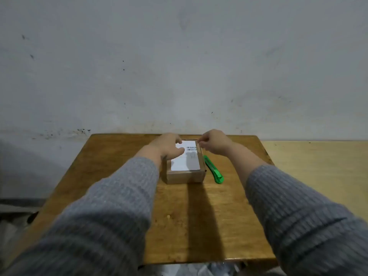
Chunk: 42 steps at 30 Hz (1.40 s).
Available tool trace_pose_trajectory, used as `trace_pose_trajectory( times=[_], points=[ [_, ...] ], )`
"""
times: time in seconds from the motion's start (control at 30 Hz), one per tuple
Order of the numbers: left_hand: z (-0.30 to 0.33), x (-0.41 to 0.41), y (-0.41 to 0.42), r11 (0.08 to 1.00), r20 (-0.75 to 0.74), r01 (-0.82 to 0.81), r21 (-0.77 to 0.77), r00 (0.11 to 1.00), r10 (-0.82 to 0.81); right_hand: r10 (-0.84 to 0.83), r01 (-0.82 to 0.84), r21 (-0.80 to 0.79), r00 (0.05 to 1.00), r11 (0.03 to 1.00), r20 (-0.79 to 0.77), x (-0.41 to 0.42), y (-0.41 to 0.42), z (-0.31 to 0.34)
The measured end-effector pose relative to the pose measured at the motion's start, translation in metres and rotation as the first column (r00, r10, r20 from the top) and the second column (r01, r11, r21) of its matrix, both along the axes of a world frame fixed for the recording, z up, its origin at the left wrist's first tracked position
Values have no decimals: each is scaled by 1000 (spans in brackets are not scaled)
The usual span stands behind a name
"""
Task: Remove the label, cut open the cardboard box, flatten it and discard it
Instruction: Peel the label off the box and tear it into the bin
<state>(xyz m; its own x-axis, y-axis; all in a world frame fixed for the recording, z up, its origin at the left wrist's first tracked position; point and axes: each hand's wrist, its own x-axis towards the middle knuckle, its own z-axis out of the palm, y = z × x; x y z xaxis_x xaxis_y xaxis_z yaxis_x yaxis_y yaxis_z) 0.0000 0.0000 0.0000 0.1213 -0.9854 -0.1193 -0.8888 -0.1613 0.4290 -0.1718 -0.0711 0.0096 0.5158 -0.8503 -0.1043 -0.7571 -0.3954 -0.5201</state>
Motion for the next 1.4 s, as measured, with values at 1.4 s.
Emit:
trace_pose_trajectory(
  times=[1.4],
  points=[
    [-120, 18, -25, 997, 171, -78, -17, 982, 80, -350, 354, -39, 933, 934, 81, 64, -75, -95]
  ],
)
